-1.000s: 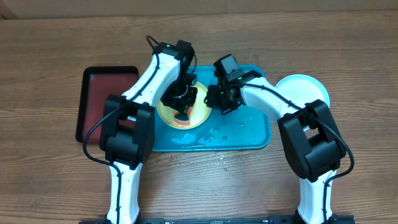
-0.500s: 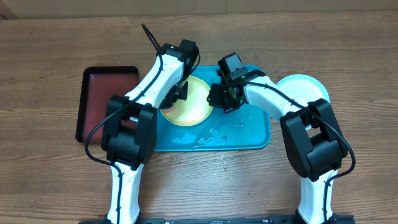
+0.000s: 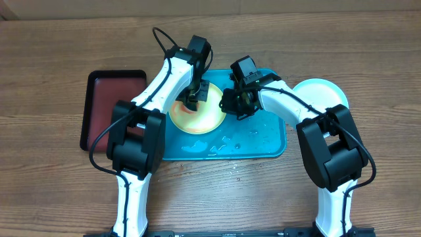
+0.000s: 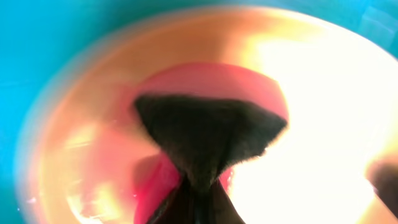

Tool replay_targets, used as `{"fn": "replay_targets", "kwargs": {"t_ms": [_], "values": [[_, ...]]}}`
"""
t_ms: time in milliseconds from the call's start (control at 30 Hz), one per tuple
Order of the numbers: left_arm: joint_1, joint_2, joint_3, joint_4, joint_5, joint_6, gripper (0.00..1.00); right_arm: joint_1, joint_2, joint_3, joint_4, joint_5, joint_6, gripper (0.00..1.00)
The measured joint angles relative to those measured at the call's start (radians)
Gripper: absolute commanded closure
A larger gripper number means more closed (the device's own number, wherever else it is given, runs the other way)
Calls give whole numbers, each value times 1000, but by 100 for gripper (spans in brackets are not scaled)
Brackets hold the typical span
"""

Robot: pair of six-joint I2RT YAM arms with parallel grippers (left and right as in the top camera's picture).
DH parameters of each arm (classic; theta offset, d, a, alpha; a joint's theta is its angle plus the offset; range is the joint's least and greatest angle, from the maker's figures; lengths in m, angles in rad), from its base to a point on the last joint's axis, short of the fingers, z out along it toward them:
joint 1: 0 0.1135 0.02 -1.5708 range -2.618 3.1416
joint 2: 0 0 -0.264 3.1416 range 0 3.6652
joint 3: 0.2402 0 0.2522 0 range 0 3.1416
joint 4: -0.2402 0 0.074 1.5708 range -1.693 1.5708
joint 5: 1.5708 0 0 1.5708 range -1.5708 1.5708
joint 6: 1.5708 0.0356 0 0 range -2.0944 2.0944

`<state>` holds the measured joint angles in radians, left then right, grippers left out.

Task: Clean dirty plates on tray and stack at the side
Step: 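Scrub the yellow plate with the sponge while right gripper holds it, then lift the sponge with the left gripper up and away to the left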

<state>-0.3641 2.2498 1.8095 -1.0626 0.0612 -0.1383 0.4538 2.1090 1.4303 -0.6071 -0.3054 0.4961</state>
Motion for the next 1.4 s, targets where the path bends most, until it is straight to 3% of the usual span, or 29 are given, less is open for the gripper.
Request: {"fn": "replay_targets", "kwargs": {"t_ms": [100,267,433,633,767,900,1000,1167,1400], "values": [[-1,0,-1,-33,171,137,96,0,0,0,1,0,-3,96],[-3,0,-1,-8,198,159,96,0,0,0,-1,0,-3,96],[-2,0,-1,20,-10,-62,96,0,0,0,1,-1,-4,96],[7,0,-2,-69,-303,-437,96,1,0,0,1,-1,-12,96],[9,0,-2,-83,-331,-504,96,5,0,0,2,-1,-15,96],[9,0,-2,-82,-206,-367,96,6,0,0,0,-1,-19,96],[16,0,-2,-106,-7,-168,96,6,0,0,-3,-1,-22,96],[27,0,-2,-141,272,48,96,6,0,0,-21,-5,-23,96],[117,0,65,-150,399,58,96,6,0,0,-42,-20,-22,96]]}}
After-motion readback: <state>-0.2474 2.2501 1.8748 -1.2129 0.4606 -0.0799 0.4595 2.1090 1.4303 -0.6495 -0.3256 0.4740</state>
